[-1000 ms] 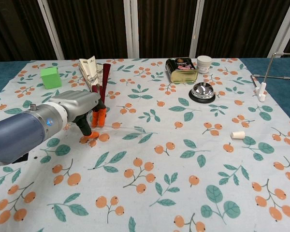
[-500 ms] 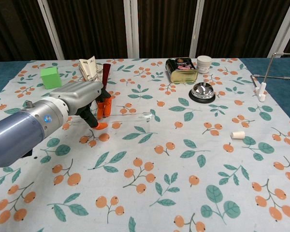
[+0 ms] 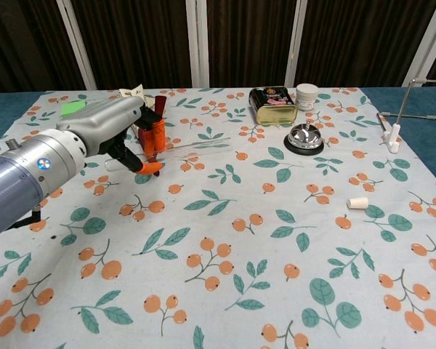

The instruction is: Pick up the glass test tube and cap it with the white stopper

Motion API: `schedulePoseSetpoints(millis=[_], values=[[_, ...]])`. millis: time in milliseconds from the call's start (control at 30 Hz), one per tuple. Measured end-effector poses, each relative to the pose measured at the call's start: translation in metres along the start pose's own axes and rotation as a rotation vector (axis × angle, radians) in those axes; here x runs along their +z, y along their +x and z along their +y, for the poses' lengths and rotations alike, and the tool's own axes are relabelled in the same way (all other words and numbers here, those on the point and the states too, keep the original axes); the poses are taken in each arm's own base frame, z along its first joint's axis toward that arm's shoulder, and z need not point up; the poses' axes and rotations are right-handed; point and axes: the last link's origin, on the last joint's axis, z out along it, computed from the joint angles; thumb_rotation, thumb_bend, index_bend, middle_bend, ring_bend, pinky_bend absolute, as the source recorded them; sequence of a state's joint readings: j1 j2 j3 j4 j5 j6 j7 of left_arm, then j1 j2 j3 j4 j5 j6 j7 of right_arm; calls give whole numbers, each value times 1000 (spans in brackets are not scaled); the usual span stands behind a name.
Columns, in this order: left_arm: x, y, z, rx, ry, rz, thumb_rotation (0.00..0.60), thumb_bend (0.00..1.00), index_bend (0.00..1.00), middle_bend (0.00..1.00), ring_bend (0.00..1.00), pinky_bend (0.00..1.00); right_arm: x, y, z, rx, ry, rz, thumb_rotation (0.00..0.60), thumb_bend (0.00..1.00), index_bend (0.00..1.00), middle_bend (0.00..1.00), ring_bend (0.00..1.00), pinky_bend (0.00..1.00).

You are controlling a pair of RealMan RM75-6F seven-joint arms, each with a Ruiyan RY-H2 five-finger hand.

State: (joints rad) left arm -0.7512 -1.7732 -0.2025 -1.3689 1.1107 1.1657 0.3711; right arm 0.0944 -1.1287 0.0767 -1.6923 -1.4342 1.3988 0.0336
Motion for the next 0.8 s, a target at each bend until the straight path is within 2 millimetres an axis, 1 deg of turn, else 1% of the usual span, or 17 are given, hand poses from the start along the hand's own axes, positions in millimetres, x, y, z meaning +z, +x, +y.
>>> schedulePoseSetpoints(millis=[433, 533, 600, 667, 767, 800], values=[[-2, 22, -15, -60, -43, 58, 600, 606, 659, 680, 157, 0, 20, -16, -23, -20, 29, -41, 600, 264, 49, 0, 0, 0], [-2, 27, -18, -67, -53, 70, 600, 606, 662, 683, 162, 0, 25, -22, -29, -26, 35, -55, 600, 263, 132, 15, 0, 0], [-2, 31, -19, -72, -58, 79, 600, 606, 662, 684, 162, 0, 30, -25, -33, -29, 39, -67, 600, 263, 228, 45, 0, 0], [-1, 35, -21, -73, -64, 87, 600, 606, 662, 684, 162, 0, 34, -27, -38, -34, 48, -75, 600, 263, 296, 73, 0, 0], [0, 43, -23, -75, -75, 104, 600, 606, 662, 684, 162, 0, 42, -33, -47, -49, 71, -93, 600, 263, 320, 92, 0, 0], [0, 49, -23, -80, -78, 114, 600, 606, 662, 684, 162, 0, 47, -36, -53, -55, 86, -106, 600, 263, 321, 96, 0, 0]])
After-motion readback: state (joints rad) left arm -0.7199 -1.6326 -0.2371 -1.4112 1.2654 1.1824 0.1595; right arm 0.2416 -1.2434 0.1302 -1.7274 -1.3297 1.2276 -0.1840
